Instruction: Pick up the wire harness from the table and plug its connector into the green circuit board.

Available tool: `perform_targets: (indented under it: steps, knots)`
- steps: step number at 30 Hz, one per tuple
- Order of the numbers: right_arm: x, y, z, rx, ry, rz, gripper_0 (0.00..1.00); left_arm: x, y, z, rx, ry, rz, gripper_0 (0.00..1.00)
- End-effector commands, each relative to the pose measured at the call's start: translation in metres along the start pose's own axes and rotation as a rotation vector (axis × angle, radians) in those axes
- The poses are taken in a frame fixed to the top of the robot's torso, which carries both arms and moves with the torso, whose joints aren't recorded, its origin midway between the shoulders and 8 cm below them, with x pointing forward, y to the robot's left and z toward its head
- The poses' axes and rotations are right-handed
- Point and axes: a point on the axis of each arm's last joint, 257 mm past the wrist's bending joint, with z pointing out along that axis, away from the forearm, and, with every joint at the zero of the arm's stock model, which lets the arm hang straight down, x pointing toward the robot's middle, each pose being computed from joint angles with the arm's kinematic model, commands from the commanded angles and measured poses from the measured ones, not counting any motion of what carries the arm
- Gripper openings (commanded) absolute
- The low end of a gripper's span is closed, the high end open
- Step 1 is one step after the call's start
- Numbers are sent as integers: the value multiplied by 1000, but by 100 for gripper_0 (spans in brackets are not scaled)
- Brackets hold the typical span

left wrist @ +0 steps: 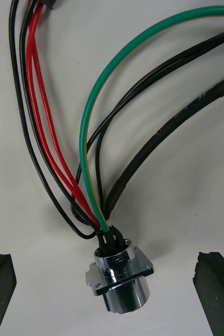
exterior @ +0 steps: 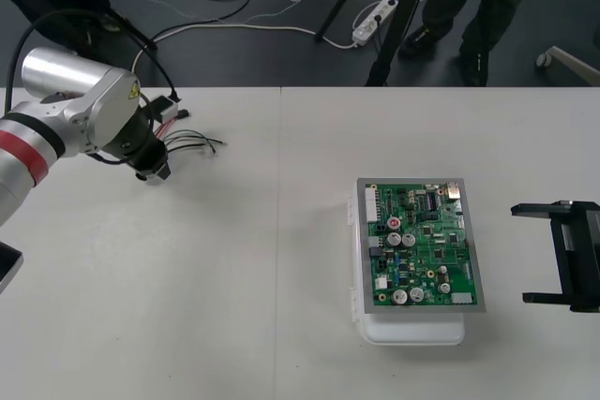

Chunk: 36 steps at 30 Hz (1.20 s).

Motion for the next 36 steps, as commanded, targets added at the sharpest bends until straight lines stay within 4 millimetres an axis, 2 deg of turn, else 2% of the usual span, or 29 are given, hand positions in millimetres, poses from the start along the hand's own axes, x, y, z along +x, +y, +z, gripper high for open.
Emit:
perform_targets:
  steps: [1,8,20,33,34,35,36]
  knots:
    - [-5,-5,-1,-25,5,-71,100,-39,5,-9,-54,-80,-34,100]
    - [-6,-9,1,-24,1,-72,100,-39,5,-4,-56,-85,-41,100]
    - [-1,-10,2,-32,11,-52,100,-28,8,3,-54,-61,-62,100]
    - [0,-15,6,-24,0,-14,100,-31,9,2,-55,-71,-61,100]
    - [0,-15,6,-25,-2,-11,100,-31,8,3,-54,-72,-62,86]
    - [0,-15,6,-24,-1,-3,100,-31,8,2,-53,-73,-62,31]
    - [0,-15,7,-24,-3,8,100,-31,8,2,-54,-73,-62,0]
